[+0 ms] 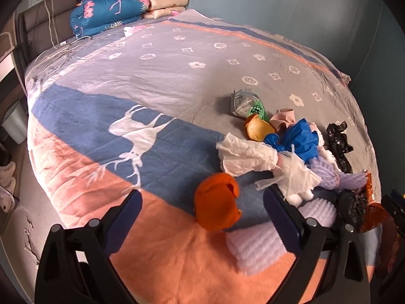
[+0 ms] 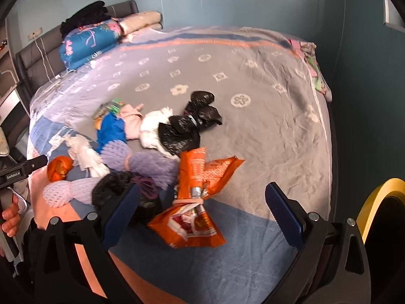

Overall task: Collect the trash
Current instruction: 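Grasp the orange peel with the left tool while the right tool grasps the orange wrapper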

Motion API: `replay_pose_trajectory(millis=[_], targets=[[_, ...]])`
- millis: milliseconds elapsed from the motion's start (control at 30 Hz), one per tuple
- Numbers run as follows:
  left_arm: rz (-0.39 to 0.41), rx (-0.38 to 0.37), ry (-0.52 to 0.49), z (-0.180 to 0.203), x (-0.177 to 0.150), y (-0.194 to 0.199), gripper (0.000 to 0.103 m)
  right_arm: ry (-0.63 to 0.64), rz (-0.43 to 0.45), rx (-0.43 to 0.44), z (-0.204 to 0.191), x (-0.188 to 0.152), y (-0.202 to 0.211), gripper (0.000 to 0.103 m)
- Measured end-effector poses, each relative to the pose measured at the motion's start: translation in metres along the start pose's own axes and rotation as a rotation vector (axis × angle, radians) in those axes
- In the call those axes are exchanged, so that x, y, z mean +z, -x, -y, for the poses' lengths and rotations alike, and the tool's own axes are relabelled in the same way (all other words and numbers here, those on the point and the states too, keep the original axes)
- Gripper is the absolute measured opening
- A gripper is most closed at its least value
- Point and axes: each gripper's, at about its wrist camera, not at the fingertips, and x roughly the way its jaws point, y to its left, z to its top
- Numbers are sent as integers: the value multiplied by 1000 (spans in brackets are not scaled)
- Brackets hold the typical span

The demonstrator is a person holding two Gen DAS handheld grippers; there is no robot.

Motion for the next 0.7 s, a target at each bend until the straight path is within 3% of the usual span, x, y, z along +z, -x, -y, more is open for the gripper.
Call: replay_pose_trajectory(millis=[67, 267, 333, 433, 467, 533, 700], targets=[[-8, 6, -7, 1, 2, -7, 88, -3, -19, 3, 0, 1, -7, 85], [-49, -1, -2, -1, 9, -31, 73, -26, -76, 20, 1, 0, -26, 82], [-62, -9, -17, 2, 8, -38, 68, -33, -90, 23, 1, 0, -31, 76], [-95, -41, -18, 5, 4, -48, 50, -35, -107, 27, 0, -1, -38, 66], [-97, -53, -22, 7, 2, -49, 41, -43, -120, 22, 0, -1, -40, 57], [-82, -42, -31, 11, 0, -47, 38, -66, -136, 27, 3, -2, -44, 45], [-64, -72, -21, 10, -1, -39, 33, -53, -109, 26, 2, 0, -34, 38]])
